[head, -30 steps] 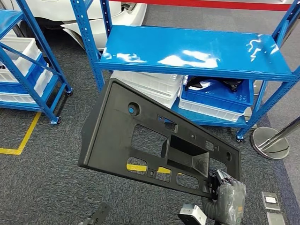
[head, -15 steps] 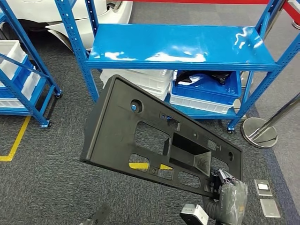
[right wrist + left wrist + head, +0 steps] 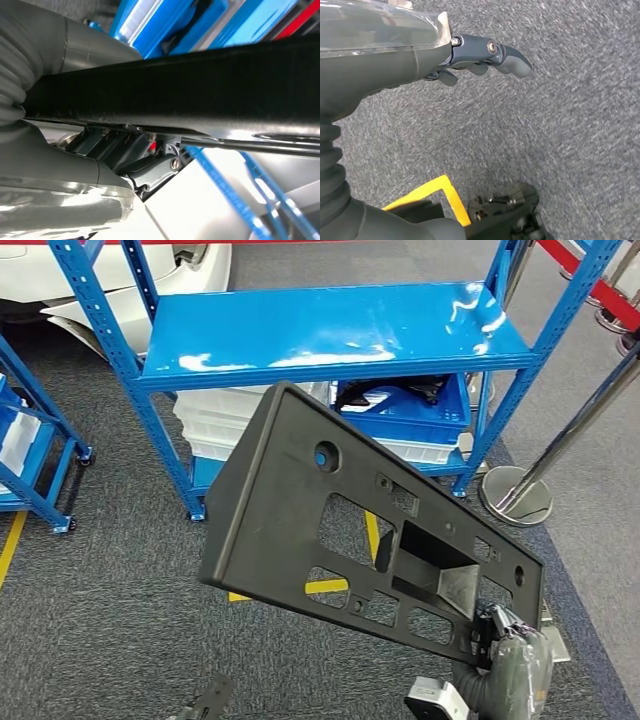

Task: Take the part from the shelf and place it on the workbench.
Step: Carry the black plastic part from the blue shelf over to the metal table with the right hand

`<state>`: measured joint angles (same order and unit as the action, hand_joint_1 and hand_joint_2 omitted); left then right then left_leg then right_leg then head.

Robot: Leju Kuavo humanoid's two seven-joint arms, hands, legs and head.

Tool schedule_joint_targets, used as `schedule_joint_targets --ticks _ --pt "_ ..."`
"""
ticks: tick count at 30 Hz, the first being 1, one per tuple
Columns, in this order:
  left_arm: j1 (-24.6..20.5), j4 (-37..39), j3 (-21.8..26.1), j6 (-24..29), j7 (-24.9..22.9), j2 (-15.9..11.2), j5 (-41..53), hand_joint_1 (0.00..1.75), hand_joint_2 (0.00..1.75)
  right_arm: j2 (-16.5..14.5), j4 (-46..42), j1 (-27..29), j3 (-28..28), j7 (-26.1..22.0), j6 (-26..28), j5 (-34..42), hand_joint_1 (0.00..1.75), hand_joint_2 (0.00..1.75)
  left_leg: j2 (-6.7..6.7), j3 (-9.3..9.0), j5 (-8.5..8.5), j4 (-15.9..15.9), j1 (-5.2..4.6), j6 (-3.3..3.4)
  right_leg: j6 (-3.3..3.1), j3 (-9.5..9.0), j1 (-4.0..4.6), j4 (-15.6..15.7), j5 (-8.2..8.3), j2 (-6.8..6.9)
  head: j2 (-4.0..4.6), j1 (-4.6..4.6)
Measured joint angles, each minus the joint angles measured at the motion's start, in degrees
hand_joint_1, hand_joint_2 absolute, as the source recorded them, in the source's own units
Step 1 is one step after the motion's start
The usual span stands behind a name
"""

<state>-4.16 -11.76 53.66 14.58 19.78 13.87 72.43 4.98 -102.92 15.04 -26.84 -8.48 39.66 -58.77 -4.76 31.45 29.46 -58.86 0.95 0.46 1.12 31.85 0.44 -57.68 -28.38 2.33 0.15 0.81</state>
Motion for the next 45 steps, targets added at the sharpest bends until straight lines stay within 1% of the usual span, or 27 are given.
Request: schedule_joint_targets --ticks 1,3,6,7,8,10,12,14,16,18,20,22,23,24,26,28,29,31,33,34,36,38,39,40,42,43,45 --pt "-0.02 0.0 0.0 0.01 -0.01 0.02 0.0 0.0 1.75 -0.33 -0.25 0.4 0.54 -0.48 0.02 0.09 1.75 1.75 -0.11 -0.05 0.15 0.03 0.07 -0.33 -0.38 0.0 -0.11 0.28 0.24 -0.38 0.0 0.0" --pt "-0.05 0.0 0.0 0.03 -0.01 0.06 0.0 0.0 1.75 -1.13 -0.74 0.91 1.53 -1.52 0.05 0.31 1.75 1.75 1.16 0.59 1.9 -1.8 0.14 -0.81 -1.31 -0.09 -0.38 1.01 0.88 -1.19 -0.01 0.07" --pt "0.22 0.0 0.03 0.05 -0.1 0.03 0.0 0.0 1.75 -2.75 -1.25 1.54 3.17 -3.55 0.07 0.99 1.75 1.75 3.72 4.94 7.29 -12.07 0.12 -1.03 -1.98 0.14 -0.42 1.25 1.31 -2.73 -0.01 0.23" --pt "0.32 0.0 0.06 0.07 -0.18 0.01 0.0 0.0 1.75 -3.33 -1.41 1.9 3.85 -4.32 0.07 1.27 1.75 1.75 3.98 6.14 8.04 -14.81 0.1 -1.07 -2.03 0.21 -0.38 1.19 1.34 -3.36 -0.01 0.25" --pt "0.39 0.0 0.09 0.08 -0.29 -0.01 0.0 0.0 1.75 -3.86 -1.59 2.26 4.52 -5.05 0.07 1.5 1.75 1.75 4.11 6.43 7.64 -15.5 0.1 -1.07 -2.04 0.25 -0.35 1.1 1.35 -4.01 0.0 0.24" --pt "0.36 0.0 0.19 0.13 -0.49 -0.03 0.0 0.0 1.75 -4.99 -2.11 2.94 5.87 -6.63 0.07 1.99 1.75 1.75 4.67 4.07 3.91 -10.31 0.22 -0.95 -1.89 0.28 -0.37 0.68 1.24 -5.41 0.0 0.25" --pt "0.32 0.0 0.31 0.21 -0.57 -0.04 0.01 0.0 1.75 -6.12 -2.68 3.38 7.2 -8.13 0.09 2.47 1.75 1.75 7.05 0.91 1.04 -3.26 0.56 -0.77 -1.46 0.72 -0.36 -0.15 0.94 -6.77 -0.01 0.19" --pt "0.37 0.0 0.4 0.33 -0.67 -0.05 0.02 0.0 1.75 -7.11 -3.22 3.79 8.43 -9.31 0.16 2.84 1.75 1.75 8.77 -0.06 0.81 -0.71 0.61 -0.62 -0.77 1.55 -0.49 -0.8 0.92 -7.93 0.0 0.17" --pt "0.36 0.0 0.46 0.46 -0.74 -0.04 0.04 0.0 1.75 -7.89 -3.7 4.42 9.55 -10.31 0.22 3.19 1.75 1.75 8.0 0.03 0.63 -0.51 0.53 -0.23 -0.11 2.12 -0.71 -0.96 1.09 -8.79 0.0 0.22" --pt "0.19 0.0 0.53 0.54 -0.73 -0.04 0.07 0.0 1.75 -8.61 -4.19 4.9 10.62 -11.52 0.24 3.83 1.75 1.75 6.81 0.0 0.37 -0.29 0.73 0.39 0.46 3.0 -0.63 -2.68 -0.12 -7.1 -0.01 0.02" --pt "0.19 0.0 0.56 0.55 -0.72 -0.04 0.08 0.0 1.75 -9.4 -4.62 5.05 11.6 -13.04 0.26 4.84 1.75 1.75 5.45 -0.02 0.32 -0.19 0.79 0.75 1.04 5.72 -0.63 -8.66 -3.46 -4.16 -0.01 -0.18" --pt "0.33 0.0 0.62 0.56 -0.73 -0.08 0.09 0.0 1.75 -10.27 -4.88 5.26 12.54 -14.77 0.27 6.1 1.75 1.75 3.95 0.0 0.4 -0.21 0.76 0.79 1.53 9.19 -0.98 -15.93 -6.27 -3.01 0.0 -0.18" --pt "0.33 0.0 0.65 0.56 -0.73 -0.1 0.1 0.0 1.75 -10.71 -5.01 5.41 12.98 -15.56 0.27 6.71 1.75 1.75 3.3 -0.02 0.46 -0.22 0.76 0.75 1.69 9.87 -1.14 -17.35 -6.32 -2.8 0.0 -0.18" --pt "0.28 0.0 0.67 0.57 -0.74 -0.11 0.11 0.0 1.75 -11.14 -5.2 5.56 13.45 -16.33 0.27 7.33 1.75 1.75 2.69 -0.1 0.56 -0.22 0.78 0.66 1.79 9.38 -1.29 -16.45 -5.29 -2.59 0.0 -0.19" --pt "0.16 0.0 0.68 0.57 -0.74 -0.09 0.15 0.0 1.75 -12.01 -5.72 5.78 14.32 -17.68 0.27 8.33 1.75 1.75 1.71 -0.45 0.84 -0.2 0.79 0.3 1.72 5.42 -1.38 -8.68 -1.52 -1.23 -0.01 -0.2" --pt "0.08 0.0 0.68 0.58 -0.75 -0.08 0.24 0.0 1.75 -12.94 -6.33 6.0 15.08 -18.92 0.27 9.16 1.75 1.75 0.98 -0.72 1.14 -0.17 0.57 -0.29 1.13 2.3 -1.01 -2.32 0.62 0.27 -0.01 -0.15" --pt "0.07 0.0 0.68 0.59 -0.79 -0.08 0.29 0.0 1.75 -13.39 -6.61 6.12 15.45 -19.38 0.27 9.52 1.75 1.75 0.67 -0.81 1.21 -0.11 0.45 -0.61 0.76 1.91 -0.79 -1.3 0.69 0.57 -0.01 -0.11" --pt "0.05 0.0 0.68 0.61 -0.88 -0.06 0.34 0.0 1.75 -14.22 -7.09 6.42 16.17 -20.04 0.27 10.09 1.75 1.75 0.06 -1.03 1.26 0.17 0.45 -1.3 -0.11 2.15 -0.55 -1.26 0.73 -0.39 -0.01 -0.07" --pt "-0.05 0.0 0.68 0.64 -0.89 -0.03 0.33 0.0 1.75 -15.03 -7.55 6.73 16.77 -20.62 0.32 10.48 1.75 1.75 0.98 -0.83 2.36 -0.75 0.59 -1.8 -1.02 2.05 -0.68 -0.8 1.03 -1.28 0.0 -0.01" --pt "-0.08 0.0 0.69 0.66 -0.86 -0.02 0.31 0.0 1.75 -15.43 -7.73 6.82 17.0 -20.94 0.34 10.66 1.75 1.75 1.95 -0.03 3.72 -2.7 0.59 -1.88 -1.49 1.93 -0.78 -0.56 1.17 -1.72 0.0 0.04" --pt "0.06 0.0 0.75 0.68 -0.83 -0.05 0.26 0.0 1.75 -16.09 -7.85 6.9 17.36 -21.39 0.36 10.98 1.75 1.75 3.72 3.4 7.41 -10.12 0.43 -1.74 -2.1 1.88 -0.69 -0.45 1.2 -2.71 0.0 0.11" --pt "0.27 0.0 0.82 0.68 -0.76 -0.09 0.2 0.0 1.75 -16.59 -7.85 7.06 17.73 -21.77 0.35 11.31 1.75 1.75 4.14 6.52 8.93 -16.11 0.19 -1.53 -2.33 1.8 -0.45 -0.47 1.16 -4.09 0.0 0.13" --pt "0.32 0.0 0.85 0.68 -0.71 -0.1 0.19 0.0 1.75 -16.85 -7.85 7.13 17.98 -22.11 0.34 11.52 1.75 1.75 4.24 6.78 7.99 -16.09 0.1 -1.35 -2.35 1.7 -0.36 -0.48 1.15 -4.86 0.0 0.13" --pt "0.31 0.0 0.87 0.68 -0.65 -0.12 0.17 0.0 1.75 -17.17 -7.86 7.2 18.3 -22.56 0.34 11.81 1.75 1.75 4.48 5.92 5.99 -13.65 0.05 -1.11 -2.34 1.55 -0.31 -0.5 1.13 -5.64 0.0 0.13" --pt "0.27 0.0 0.9 0.68 -0.58 -0.18 0.2 0.0 1.75 -17.82 -7.95 7.26 19.01 -23.54 0.35 12.48 1.75 1.75 6.46 2.83 1.52 -5.82 0.08 -0.46 -2.18 1.38 -0.23 -0.62 1.03 -7.07 0.0 0.1" --pt "0.27 0.0 0.93 0.68 -0.56 -0.22 0.23 0.0 1.75 -18.14 -8.04 7.28 19.36 -24.0 0.35 12.86 1.75 1.75 7.61 1.6 0.26 -2.71 0.13 -0.26 -2.01 1.51 -0.23 -0.74 1.0 -7.72 0.0 0.08" --pt "0.29 0.0 0.99 0.69 -0.63 -0.28 0.28 0.0 1.75 -18.72 -8.3 7.47 20.1 -24.95 0.35 13.51 1.75 1.75 8.87 0.75 -0.09 -0.36 0.06 -0.04 -1.4 1.99 -0.42 -0.84 1.11 -8.85 0.0 0.05"
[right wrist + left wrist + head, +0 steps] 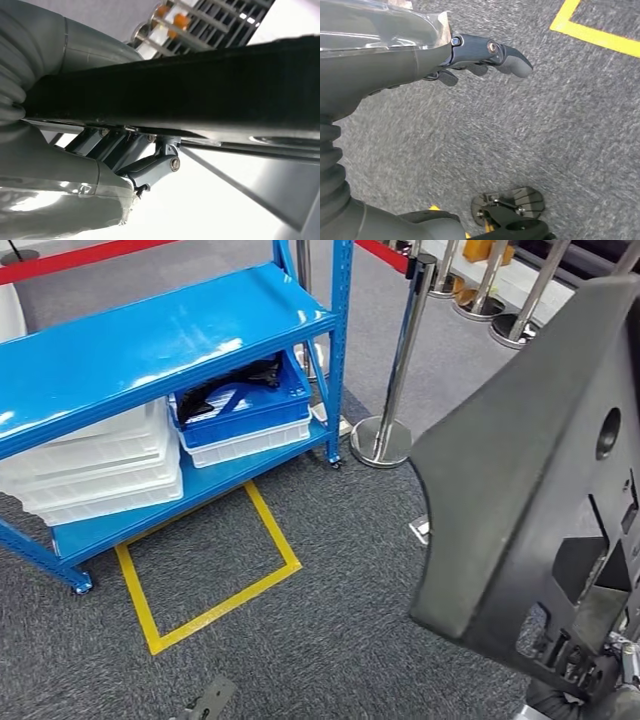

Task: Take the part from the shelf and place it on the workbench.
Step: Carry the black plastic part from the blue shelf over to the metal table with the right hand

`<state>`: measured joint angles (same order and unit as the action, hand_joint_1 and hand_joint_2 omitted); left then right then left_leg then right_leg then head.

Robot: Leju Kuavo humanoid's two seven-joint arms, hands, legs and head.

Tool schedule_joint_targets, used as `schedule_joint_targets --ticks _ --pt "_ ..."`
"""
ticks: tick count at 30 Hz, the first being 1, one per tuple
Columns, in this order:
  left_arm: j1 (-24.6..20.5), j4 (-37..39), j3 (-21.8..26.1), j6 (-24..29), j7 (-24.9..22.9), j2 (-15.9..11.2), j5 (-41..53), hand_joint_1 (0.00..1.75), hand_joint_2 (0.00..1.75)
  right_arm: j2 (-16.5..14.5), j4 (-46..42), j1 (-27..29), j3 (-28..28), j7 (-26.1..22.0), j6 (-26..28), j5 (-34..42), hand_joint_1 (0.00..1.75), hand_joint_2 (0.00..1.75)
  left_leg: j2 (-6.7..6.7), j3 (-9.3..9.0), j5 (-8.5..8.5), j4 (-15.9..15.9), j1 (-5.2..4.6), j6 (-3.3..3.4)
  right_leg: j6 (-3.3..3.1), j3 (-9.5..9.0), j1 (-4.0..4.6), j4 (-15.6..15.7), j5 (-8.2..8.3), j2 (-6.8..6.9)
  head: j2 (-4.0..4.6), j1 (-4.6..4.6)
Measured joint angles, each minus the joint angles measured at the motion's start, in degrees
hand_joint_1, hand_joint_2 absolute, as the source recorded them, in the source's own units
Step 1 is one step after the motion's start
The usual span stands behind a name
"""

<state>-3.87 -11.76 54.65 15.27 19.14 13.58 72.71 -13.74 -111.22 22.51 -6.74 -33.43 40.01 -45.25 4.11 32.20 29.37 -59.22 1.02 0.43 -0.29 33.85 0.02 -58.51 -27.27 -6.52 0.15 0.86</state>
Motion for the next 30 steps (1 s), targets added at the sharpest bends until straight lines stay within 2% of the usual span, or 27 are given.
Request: schedule_joint_targets --ticks 1,2,4,6,7,8,9,10,12,13,14,15,17,19,20,22,23,24,25,26,27,28,29,30 --pt "-0.02 0.0 0.03 0.01 -0.04 0.01 0.03 0.0 1.75 -0.27 -0.19 0.18 0.41 -0.46 0.0 0.28 1.75 1.75 -0.4 -0.13 -0.02 0.34 0.0 0.07 0.38 0.2 -0.1 0.07 0.11 -0.59 0.01 0.01" --pt "-0.09 0.0 0.07 0.03 -0.09 0.02 0.04 0.0 1.75 -0.5 -0.39 0.41 0.82 -0.83 0.01 0.48 1.75 1.75 -0.91 -0.23 -0.15 0.53 0.06 0.28 0.71 0.26 -0.15 0.02 0.05 -0.61 0.01 0.03" --pt "-0.21 0.0 0.15 0.09 -0.04 0.06 0.07 0.0 1.75 -0.84 -0.82 0.57 1.55 -1.35 0.03 0.72 1.75 1.75 -2.13 -0.54 -0.34 0.92 0.39 0.73 1.34 1.29 0.0 -2.31 -1.54 1.62 0.0 -0.16" --pt "-0.14 0.0 0.17 0.14 0.12 0.08 0.12 0.0 1.75 -1.04 -1.07 0.48 2.02 -1.73 0.05 0.85 1.75 1.75 -3.62 -0.73 -0.23 0.99 0.49 0.94 2.0 4.63 -0.18 -9.16 -5.06 4.76 -0.01 -0.34" --pt "-0.05 0.0 0.19 0.13 0.25 0.07 0.1 0.0 1.75 -1.11 -1.09 0.47 2.2 -1.87 0.05 0.9 1.75 1.75 -4.41 -0.79 -0.13 0.99 0.48 0.95 2.32 6.62 -0.42 -13.03 -6.54 5.47 -0.02 -0.32" --pt "0.0 0.0 0.22 0.14 0.4 0.07 0.08 0.0 1.75 -1.18 -1.1 0.54 2.41 -1.97 0.05 0.95 1.75 1.75 -5.16 -0.85 0.0 0.99 0.48 0.9 2.6 8.04 -0.67 -15.67 -7.18 5.86 -0.02 -0.32" --pt "-0.02 0.0 0.25 0.14 0.6 0.07 0.05 0.0 1.75 -1.25 -1.12 0.6 2.65 -2.05 0.05 1.0 1.75 1.75 -5.83 -0.97 0.14 0.98 0.51 0.81 2.84 8.38 -0.9 -16.23 -6.73 6.1 -0.02 -0.32" --pt "-0.08 0.0 0.27 0.14 0.76 0.08 0.05 0.0 1.75 -1.32 -1.13 0.63 2.84 -2.13 0.05 1.04 1.75 1.75 -6.41 -1.17 0.31 0.98 0.56 0.63 3.01 7.49 -1.09 -14.39 -5.25 6.38 -0.01 -0.32" --pt "-0.2 0.0 0.28 0.14 0.95 0.12 0.16 0.0 1.75 -1.49 -1.31 0.63 3.1 -2.39 0.05 1.08 1.75 1.75 -7.4 -1.76 0.78 0.98 0.63 0.07 3.16 3.33 -1.17 -6.45 -1.42 8.02 -0.01 -0.32" --pt "-0.23 0.0 0.28 0.15 0.96 0.14 0.26 0.0 1.75 -1.6 -1.44 0.61 3.2 -2.53 0.05 1.08 1.75 1.75 -7.79 -2.01 1.05 0.97 0.58 -0.31 2.88 1.62 -1.0 -3.07 -0.23 8.78 0.0 -0.29" --pt "-0.24 0.0 0.28 0.15 0.96 0.15 0.39 0.0 1.75 -1.71 -1.6 0.62 3.3 -2.65 0.05 1.09 1.75 1.75 -8.15 -2.2 1.25 0.99 0.5 -0.67 2.48 0.61 -0.79 -1.03 0.26 9.36 0.0 -0.26" --pt "-0.23 0.0 0.28 0.16 0.95 0.15 0.55 0.0 1.75 -1.79 -1.71 0.66 3.41 -2.69 0.05 1.09 1.75 1.75 -8.49 -2.33 1.39 1.04 0.41 -1.02 1.97 0.43 -0.53 -0.45 0.09 9.44 0.0 -0.23" --pt "-0.24 0.0 0.28 0.16 0.94 0.21 0.8 0.0 1.75 -1.92 -1.87 0.83 3.63 -2.7 0.05 1.09 1.75 1.75 -9.22 -2.68 1.67 1.25 0.53 -1.66 0.91 0.61 -0.38 -0.33 0.04 8.39 0.01 -0.2" --pt "-0.33 0.0 0.28 0.15 0.98 0.27 0.84 0.0 1.75 -2.12 -2.07 0.97 3.88 -2.7 0.05 0.95 1.75 1.75 -8.18 -2.31 3.2 -0.37 0.71 -1.96 0.03 0.38 -0.5 0.05 0.15 7.44 0.0 -0.14" --pt "-0.35 0.0 0.28 0.14 1.03 0.3 0.83 0.0 1.75 -2.25 -2.17 1.03 3.98 -2.69 0.04 0.87 1.75 1.75 -7.08 -1.17 4.81 -3.07 0.7 -1.91 -0.36 0.19 -0.56 0.19 0.18 7.01 -0.01 -0.06" --pt "-0.22 0.0 0.28 0.14 1.16 0.3 0.78 0.0 1.75 -2.4 -2.24 1.08 4.2 -2.67 0.03 0.77 1.75 1.75 -5.3 2.67 8.26 -10.94 0.41 -1.6 -0.86 0.07 -0.32 0.21 0.07 5.96 -0.01 0.05" --pt "-0.1 0.0 0.28 0.15 1.22 0.3 0.75 0.0 1.75 -2.43 -2.24 1.14 4.3 -2.66 0.03 0.77 1.75 1.75 -4.98 4.53 9.13 -14.22 0.23 -1.43 -1.01 -0.01 -0.16 0.2 0.02 5.26 -0.01 0.07" --pt "-0.01 0.0 0.3 0.15 1.28 0.3 0.74 0.0 1.75 -2.44 -2.24 1.22 4.41 -2.65 0.03 0.77 1.75 1.75 -4.83 5.59 8.78 -15.5 0.04 -1.19 -1.13 -0.14 0.02 0.19 -0.05 4.52 0.0 0.07" --pt "0.04 0.0 0.31 0.16 1.35 0.3 0.73 0.0 1.75 -2.44 -2.24 1.3 4.5 -2.64 0.03 0.78 1.75 1.75 -4.65 5.67 7.3 -14.57 -0.14 -0.85 -1.22 -0.33 0.19 0.18 -0.12 3.73 0.0 0.08" --pt "0.01 0.0 0.33 0.17 1.46 0.3 0.73 0.0 1.75 -2.45 -2.24 1.37 4.56 -2.64 0.03 0.79 1.75 1.75 -4.25 4.76 4.88 -11.54 -0.31 -0.41 -1.27 -0.59 0.33 0.18 -0.22 2.96 -0.01 0.08" --pt "-0.03 0.0 0.34 0.19 1.59 0.27 0.73 0.0 1.75 -2.46 -2.24 1.41 4.61 -2.64 0.03 0.81 1.75 1.75 -3.12 3.39 2.34 -7.56 -0.45 0.11 -1.29 -0.77 0.39 0.17 -0.32 2.26 -0.01 0.06" --pt "-0.06 0.01 0.34 0.2 1.72 0.26 0.73 0.0 1.75 -2.47 -2.24 1.39 4.65 -2.64 0.02 0.83 1.75 1.75 -1.87 2.06 0.52 -3.89 -0.45 0.51 -1.21 -0.83 0.5 0.07 -0.43 1.59 -0.01 0.02" --pt "-0.09 0.01 0.34 0.22 1.81 0.24 0.74 0.0 1.75 -2.48 -2.24 1.38 4.67 -2.64 0.01 0.84 1.75 1.75 -0.79 1.15 -0.47 -1.43 -0.49 0.71 -1.03 -0.73 0.47 0.01 -0.47 0.99 -0.01 0.02" --pt "-0.09 0.01 0.34 0.26 1.84 0.23 0.73 0.0 1.75 -2.5 -2.25 1.41 4.69 -2.63 -0.01 0.81 1.75 1.75 -0.04 0.73 -0.7 -0.23 -0.54 0.8 -0.77 -0.52 0.36 -0.03 -0.47 0.45 -0.01 0.01"
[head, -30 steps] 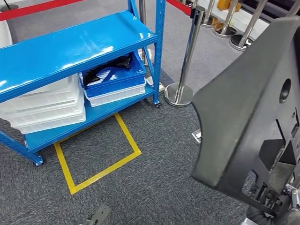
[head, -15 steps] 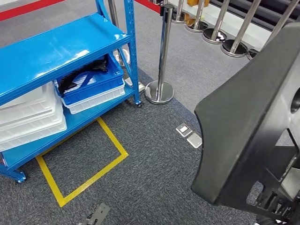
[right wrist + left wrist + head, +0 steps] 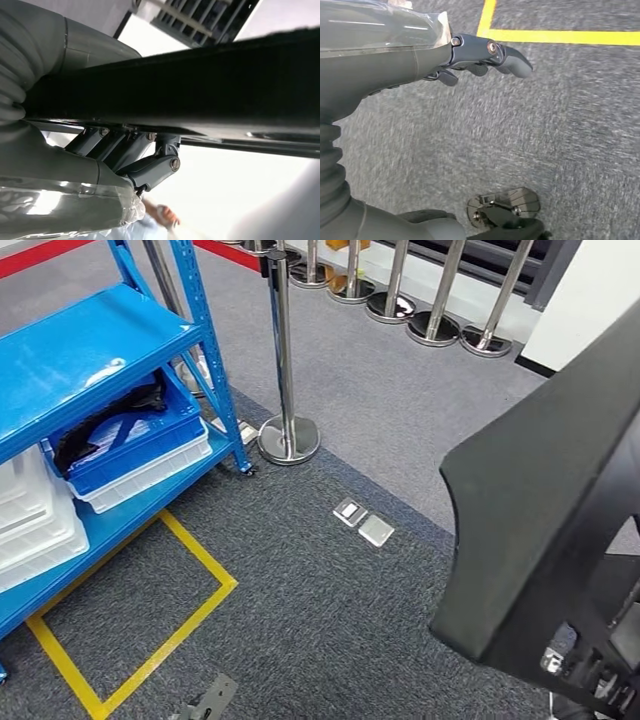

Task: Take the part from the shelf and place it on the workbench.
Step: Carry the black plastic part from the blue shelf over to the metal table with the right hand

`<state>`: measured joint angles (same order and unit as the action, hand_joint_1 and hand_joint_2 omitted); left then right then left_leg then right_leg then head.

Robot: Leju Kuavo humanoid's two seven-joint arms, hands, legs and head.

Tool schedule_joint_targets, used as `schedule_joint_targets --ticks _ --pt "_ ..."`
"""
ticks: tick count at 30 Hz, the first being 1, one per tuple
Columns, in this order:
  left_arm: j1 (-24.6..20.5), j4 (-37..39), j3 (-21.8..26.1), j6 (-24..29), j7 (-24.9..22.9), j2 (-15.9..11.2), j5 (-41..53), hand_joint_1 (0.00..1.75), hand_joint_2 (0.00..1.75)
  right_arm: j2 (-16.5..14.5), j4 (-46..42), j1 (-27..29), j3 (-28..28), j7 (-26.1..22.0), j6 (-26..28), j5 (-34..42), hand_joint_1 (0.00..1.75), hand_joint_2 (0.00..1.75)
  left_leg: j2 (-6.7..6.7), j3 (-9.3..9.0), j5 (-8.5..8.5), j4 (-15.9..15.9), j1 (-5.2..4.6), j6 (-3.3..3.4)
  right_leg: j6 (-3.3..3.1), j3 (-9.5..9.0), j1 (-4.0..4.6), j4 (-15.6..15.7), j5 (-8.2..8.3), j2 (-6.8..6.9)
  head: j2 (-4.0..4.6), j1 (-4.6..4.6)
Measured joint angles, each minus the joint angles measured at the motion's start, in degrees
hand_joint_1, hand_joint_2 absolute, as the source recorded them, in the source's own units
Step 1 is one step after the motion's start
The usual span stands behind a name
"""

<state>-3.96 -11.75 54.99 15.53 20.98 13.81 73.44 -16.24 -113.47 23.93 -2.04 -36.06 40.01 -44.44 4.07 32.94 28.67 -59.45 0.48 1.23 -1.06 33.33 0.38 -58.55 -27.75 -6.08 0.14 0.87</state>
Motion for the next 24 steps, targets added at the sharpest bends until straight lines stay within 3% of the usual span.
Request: schedule_joint_targets --ticks 2,4,6,8,9,10,12,14,15,18,19,21,23,24 --pt "-0.05 -0.01 0.01 0.07 -0.05 0.02 0.0 0.0 1.75 -0.06 -0.03 0.25 0.06 0.05 -0.01 -0.07 1.75 1.75 -0.55 -0.24 0.05 0.55 -0.07 0.06 0.66 0.27 -0.21 0.04 0.04 -0.94 0.01 0.03" --pt "-0.14 -0.01 0.03 0.1 -0.1 0.09 0.04 0.0 1.75 -0.1 -0.12 0.49 0.12 0.08 0.01 -0.13 1.75 1.75 -1.61 -0.72 -0.13 1.13 0.13 0.47 1.33 0.77 -0.17 -1.34 -1.01 0.76 0.0 -0.07" --pt "-0.07 -0.01 0.03 0.1 -0.3 0.18 0.08 0.0 1.75 -0.11 -0.2 0.5 0.13 0.08 0.03 -0.15 1.75 1.75 -2.95 -1.22 -0.07 1.45 0.27 0.76 2.05 3.4 -0.28 -6.98 -4.17 3.97 0.0 -0.16" --pt "0.17 -0.01 0.03 0.13 -0.77 0.23 0.11 0.0 1.75 -0.11 -0.21 0.76 0.15 0.08 0.03 -0.1 1.75 1.75 -4.4 -1.42 0.2 1.45 0.29 0.76 2.69 7.38 -0.73 -14.52 -7.15 5.31 0.01 -0.19" --pt "0.23 -0.01 0.03 0.15 -0.97 0.24 0.13 0.0 1.75 -0.11 -0.21 1.07 0.19 0.08 0.03 -0.04 1.75 1.75 -5.05 -1.51 0.37 1.44 0.32 0.67 2.95 8.49 -0.95 -16.36 -7.32 5.53 0.01 -0.19" --pt "0.24 -0.01 0.03 0.18 -1.08 0.25 0.14 0.0 1.75 -0.12 -0.21 1.38 0.24 0.08 0.03 0.03 1.75 1.75 -5.66 -1.69 0.56 1.44 0.38 0.53 3.16 8.4 -1.14 -15.91 -6.35 5.73 0.01 -0.19" --pt "0.21 -0.01 0.03 0.22 -1.11 0.28 0.16 0.0 1.75 -0.13 -0.3 1.76 0.33 0.08 0.03 0.1 1.75 1.75 -6.69 -2.33 1.07 1.44 0.55 0.06 3.4 4.9 -1.35 -8.76 -2.2 6.84 0.0 -0.19" --pt "0.18 -0.01 0.03 0.25 -1.09 0.31 0.16 0.0 1.75 -0.16 -0.47 1.86 0.39 0.06 0.03 0.14 1.75 1.75 -7.48 -2.91 1.62 1.42 0.47 -0.66 2.99 1.45 -1.0 -1.9 0.36 8.45 0.0 -0.17" --pt "0.16 -0.01 0.03 0.28 -1.05 0.31 0.15 0.0 1.75 -0.18 -0.55 1.95 0.43 0.03 0.03 0.22 1.75 1.75 -7.81 -3.1 1.82 1.42 0.4 -1.03 2.57 0.79 -0.78 -0.47 0.61 8.87 0.0 -0.15" --pt "0.07 -0.01 0.03 0.53 -0.87 0.32 0.13 0.0 1.75 -0.28 -0.68 2.33 0.59 -0.1 0.03 0.65 1.75 1.75 -8.59 -3.58 2.26 1.67 0.59 -2.0 1.13 0.86 -0.49 -0.15 0.41 7.63 0.01 -0.11" --pt "0.03 -0.01 0.03 0.62 -0.8 0.33 0.13 0.0 1.75 -0.37 -0.72 2.37 0.62 -0.21 0.03 0.77 1.75 1.75 -8.1 -3.48 2.94 1.04 0.7 -2.22 0.69 0.74 -0.54 0.03 0.46 7.17 0.01 -0.09" --pt "0.0 -0.01 0.03 0.77 -0.7 0.35 0.15 0.0 1.75 -0.65 -0.79 2.36 0.65 -0.56 0.03 1.01 1.75 1.75 -6.24 -1.5 5.84 -3.71 0.74 -2.35 -0.09 0.44 -0.66 0.32 0.51 6.29 -0.01 0.01" --pt "0.15 -0.01 0.03 0.81 -0.71 0.34 0.16 0.0 1.75 -0.99 -0.8 2.43 0.73 -1.03 0.03 1.27 1.75 1.75 -5.01 2.57 9.14 -11.79 0.55 -2.15 -0.52 0.35 -0.41 0.32 0.4 5.15 0.0 0.1" --pt "0.27 -0.01 0.03 0.83 -0.74 0.34 0.17 0.0 1.75 -1.14 -0.8 2.56 0.8 -1.21 0.03 1.42 1.75 1.75 -4.83 4.26 9.75 -14.68 0.44 -1.99 -0.63 0.26 -0.25 0.32 0.34 4.46 0.0 0.11"
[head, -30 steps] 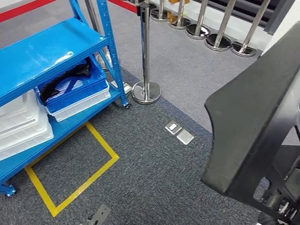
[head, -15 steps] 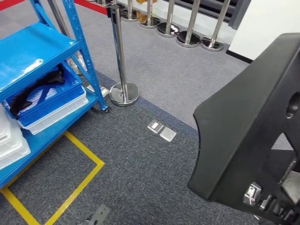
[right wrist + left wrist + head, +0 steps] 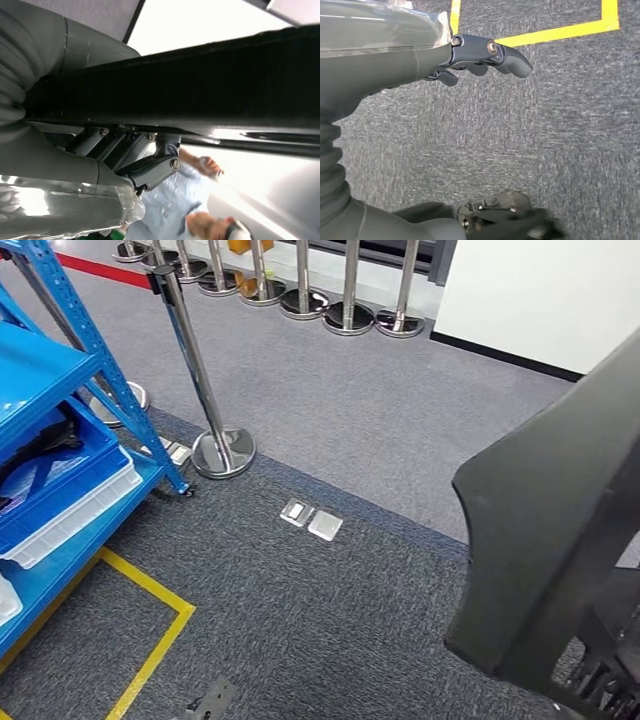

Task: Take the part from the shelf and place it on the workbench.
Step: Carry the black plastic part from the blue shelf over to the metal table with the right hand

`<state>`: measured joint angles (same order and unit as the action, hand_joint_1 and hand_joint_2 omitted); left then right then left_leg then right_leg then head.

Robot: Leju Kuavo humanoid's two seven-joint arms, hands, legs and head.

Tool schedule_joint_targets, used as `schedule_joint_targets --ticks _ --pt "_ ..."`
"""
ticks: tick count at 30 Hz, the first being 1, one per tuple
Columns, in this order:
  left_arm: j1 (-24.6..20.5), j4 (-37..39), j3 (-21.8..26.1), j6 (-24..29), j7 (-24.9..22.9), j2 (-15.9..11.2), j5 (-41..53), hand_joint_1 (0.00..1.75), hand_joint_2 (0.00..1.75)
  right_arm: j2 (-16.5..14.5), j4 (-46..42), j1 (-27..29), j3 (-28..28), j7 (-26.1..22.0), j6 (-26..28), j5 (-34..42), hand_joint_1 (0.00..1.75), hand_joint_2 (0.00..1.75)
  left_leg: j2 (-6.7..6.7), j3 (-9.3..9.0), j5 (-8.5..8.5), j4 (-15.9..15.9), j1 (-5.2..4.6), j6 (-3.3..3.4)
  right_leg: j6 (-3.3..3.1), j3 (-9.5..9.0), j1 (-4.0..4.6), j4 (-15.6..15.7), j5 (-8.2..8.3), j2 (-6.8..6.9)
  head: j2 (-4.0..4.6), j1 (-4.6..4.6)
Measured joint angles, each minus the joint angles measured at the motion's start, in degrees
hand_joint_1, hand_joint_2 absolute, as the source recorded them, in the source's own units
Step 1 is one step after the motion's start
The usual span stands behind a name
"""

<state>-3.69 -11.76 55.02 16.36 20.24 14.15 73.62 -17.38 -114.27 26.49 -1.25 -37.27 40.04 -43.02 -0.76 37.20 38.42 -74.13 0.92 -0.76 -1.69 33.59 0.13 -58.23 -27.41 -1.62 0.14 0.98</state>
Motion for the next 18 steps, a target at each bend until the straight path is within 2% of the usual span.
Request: schedule_joint_targets --ticks 1,2,3,4,5,6,7,9,10,12,13,14,15,16,17,18 --pt "0.09 0.0 0.01 0.02 -0.03 -0.01 0.03 0.0 1.75 -0.14 -0.01 0.17 0.09 -0.1 0.0 0.16 1.75 1.75 0.1 0.73 -0.66 -0.65 -0.12 0.25 -0.08 -0.13 0.14 -0.01 -0.06 -0.72 0.01 0.0" --pt "0.13 0.0 0.01 0.03 -0.05 -0.02 0.08 0.0 1.75 -0.27 -0.01 0.39 0.19 -0.19 0.0 0.32 1.75 1.75 0.29 0.38 -2.48 1.06 -0.26 0.6 -0.14 -0.33 0.26 -0.01 -0.13 -1.47 0.01 -0.01" --pt "0.13 0.0 0.01 0.03 -0.07 -0.03 0.14 0.0 1.75 -0.42 -0.05 0.61 0.29 -0.35 0.0 0.47 1.75 1.75 0.88 -0.87 -5.06 4.69 -0.42 1.03 -0.16 -0.57 0.34 -0.02 -0.22 -2.19 0.0 -0.01" --pt "0.13 0.0 0.0 0.03 -0.1 -0.05 0.2 0.0 1.75 -0.58 -0.12 0.78 0.4 -0.57 0.0 0.63 1.75 1.75 2.02 -2.39 -7.34 8.64 -0.54 1.47 -0.12 -0.75 0.41 -0.03 -0.33 -2.84 0.0 -0.05" --pt "0.14 0.01 -0.01 0.03 -0.14 -0.07 0.26 0.0 1.75 -0.75 -0.21 0.9 0.5 -0.82 0.0 0.77 1.75 1.75 3.1 -3.75 -8.91 12.07 -0.58 1.76 -0.02 -0.82 0.47 -0.12 -0.42 -3.48 0.0 -0.07" --pt "0.14 0.01 -0.01 0.03 -0.19 -0.08 0.3 0.0 1.75 -0.91 -0.32 1.03 0.59 -1.04 0.0 0.91 1.75 1.75 4.0 -4.6 -9.62 14.18 -0.63 1.92 0.17 -0.75 0.45 -0.17 -0.46 -4.01 0.0 -0.06" --pt "0.14 0.01 -0.01 0.03 -0.25 -0.1 0.38 0.0 1.75 -1.04 -0.44 1.23 0.67 -1.18 0.0 1.02 1.75 1.75 4.41 -4.94 -9.58 14.98 -0.67 1.96 0.43 -0.58 0.37 -0.2 -0.45 -4.51 0.0 -0.06" --pt "0.04 0.0 -0.01 0.04 -0.31 -0.08 0.64 0.0 1.75 -1.26 -0.78 1.81 0.79 -1.28 0.0 1.19 1.75 1.75 3.71 -5.17 -9.62 15.56 -0.64 2.11 1.08 -0.33 0.15 -0.2 -0.48 -5.25 0.01 -0.03" --pt "-0.02 0.0 -0.02 0.05 -0.31 -0.07 0.78 0.0 1.75 -1.35 -0.96 2.06 0.86 -1.29 0.01 1.24 1.75 1.75 3.23 -5.34 -9.73 15.85 -0.55 2.3 1.38 -0.19 0.18 -0.58 -0.86 -4.68 0.01 -0.08" --pt "-0.06 0.0 -0.04 0.05 -0.29 -0.03 0.92 0.0 1.75 -1.46 -1.21 2.16 0.93 -1.36 0.02 1.31 1.75 1.75 2.01 -5.72 -9.86 16.34 -0.33 2.71 2.01 1.45 0.21 -4.29 -3.25 -1.97 0.01 -0.19" --pt "0.0 0.0 -0.04 0.06 -0.27 -0.04 0.93 0.0 1.75 -1.49 -1.26 2.16 0.95 -1.48 0.02 1.37 1.75 1.75 1.33 -5.83 -9.79 16.39 -0.37 2.8 2.37 3.22 0.12 -7.91 -5.06 -0.45 0.01 -0.23" --pt "0.1 0.0 -0.03 0.08 -0.27 -0.06 0.91 0.0 1.75 -1.5 -1.27 2.16 0.97 -1.6 0.02 1.44 1.75 1.75 0.6 -5.9 -9.69 16.37 -0.39 2.84 2.71 5.27 -0.1 -11.88 -6.7 0.42 0.01 -0.23" --pt "0.18 0.0 -0.02 0.09 -0.25 -0.09 0.9 0.0 1.75 -1.51 -1.27 2.2 1.0 -1.72 0.01 1.51 1.75 1.75 -0.11 -5.96 -9.58 16.36 -0.4 2.82 3.01 6.95 -0.34 -14.98 -7.6 0.82 0.01 -0.22" --pt "0.19 0.0 -0.01 0.11 -0.21 -0.11 0.87 0.0 1.75 -1.51 -1.27 2.24 1.04 -1.79 0.01 1.55 1.75 1.75 -0.76 -6.04 -9.44 16.35 -0.39 2.75 3.26 7.73 -0.56 -16.21 -7.41 1.04 0.01 -0.21" --pt "0.15 0.0 -0.01 0.12 -0.14 -0.13 0.86 0.0 1.75 -1.5 -1.27 2.24 1.09 -1.81 0.0 1.56 1.75 1.75 -1.31 -6.19 -9.29 16.34 -0.36 2.63 3.45 7.31 -0.74 -15.09 -6.17 1.26 0.01 -0.21" --pt "0.08 0.0 -0.01 0.11 -0.06 -0.13 0.86 0.0 1.75 -1.51 -1.27 2.23 1.13 -1.82 0.0 1.56 1.75 1.75 -1.84 -6.44 -9.09 16.35 -0.3 2.45 3.56 5.64 -0.87 -11.62 -4.07 1.68 0.01 -0.21"
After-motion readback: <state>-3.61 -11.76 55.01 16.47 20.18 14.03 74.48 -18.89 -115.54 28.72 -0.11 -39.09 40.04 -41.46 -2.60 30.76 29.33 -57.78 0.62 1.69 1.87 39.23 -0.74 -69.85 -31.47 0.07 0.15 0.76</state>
